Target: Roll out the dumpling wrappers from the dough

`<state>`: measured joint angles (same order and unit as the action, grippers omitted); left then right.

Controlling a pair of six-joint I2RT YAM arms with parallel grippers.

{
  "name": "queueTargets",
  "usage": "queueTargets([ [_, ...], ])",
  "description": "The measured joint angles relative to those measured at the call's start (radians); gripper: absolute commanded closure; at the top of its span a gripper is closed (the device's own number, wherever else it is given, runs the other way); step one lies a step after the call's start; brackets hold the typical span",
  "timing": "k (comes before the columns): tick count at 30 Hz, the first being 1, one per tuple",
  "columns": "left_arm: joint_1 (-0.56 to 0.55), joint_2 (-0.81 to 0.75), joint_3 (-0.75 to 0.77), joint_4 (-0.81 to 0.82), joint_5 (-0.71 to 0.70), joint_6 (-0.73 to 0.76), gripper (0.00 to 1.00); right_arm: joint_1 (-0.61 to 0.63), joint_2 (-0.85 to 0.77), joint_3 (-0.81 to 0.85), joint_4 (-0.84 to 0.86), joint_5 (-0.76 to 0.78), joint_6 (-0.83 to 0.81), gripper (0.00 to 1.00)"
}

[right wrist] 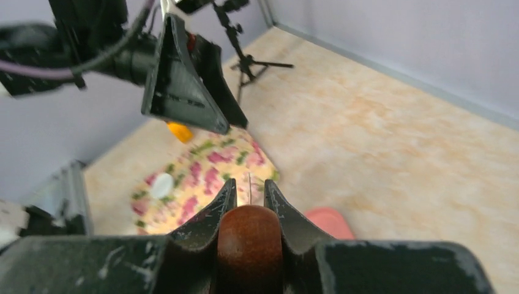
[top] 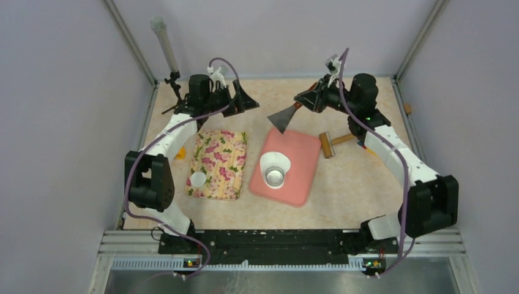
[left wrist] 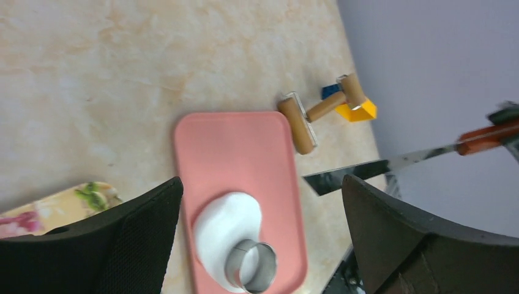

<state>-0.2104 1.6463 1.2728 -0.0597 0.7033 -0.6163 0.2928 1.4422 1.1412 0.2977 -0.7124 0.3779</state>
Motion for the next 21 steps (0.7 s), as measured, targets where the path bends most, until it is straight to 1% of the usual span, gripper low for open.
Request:
queueTargets([
  [3, -0.008, 0.039, 0.063, -0.081, -0.068, 0.099, 0.01, -0.003, -0.085, 0.047, -0.280, 0.045, -0.271, 1.00],
  [6, -0.030, 0.103, 0.103, -0.158, -0.149, 0.180, 0.01, -0.003, -0.145, 0.071, -0.498, 0.069, -0.476, 1.00],
  [10, -0.080, 0.198, 0.122, -0.249, -0.252, 0.256, 0.02, 0.003, -0.204, 0.056, -0.711, 0.075, -0.672, 1.00],
  [13, -0.129, 0.262, 0.144, -0.313, -0.321, 0.297, 0.04, 0.025, -0.251, 0.001, -0.790, 0.088, -0.754, 1.00],
  [15, -0.162, 0.294, 0.168, -0.349, -0.366, 0.317, 0.07, 0.062, -0.283, -0.049, -0.826, 0.096, -0.790, 1.00],
  [21, -0.227, 0.356, 0.257, -0.399, -0.474, 0.357, 0.12, 0.166, -0.305, -0.127, -0.857, 0.108, -0.831, 1.00],
])
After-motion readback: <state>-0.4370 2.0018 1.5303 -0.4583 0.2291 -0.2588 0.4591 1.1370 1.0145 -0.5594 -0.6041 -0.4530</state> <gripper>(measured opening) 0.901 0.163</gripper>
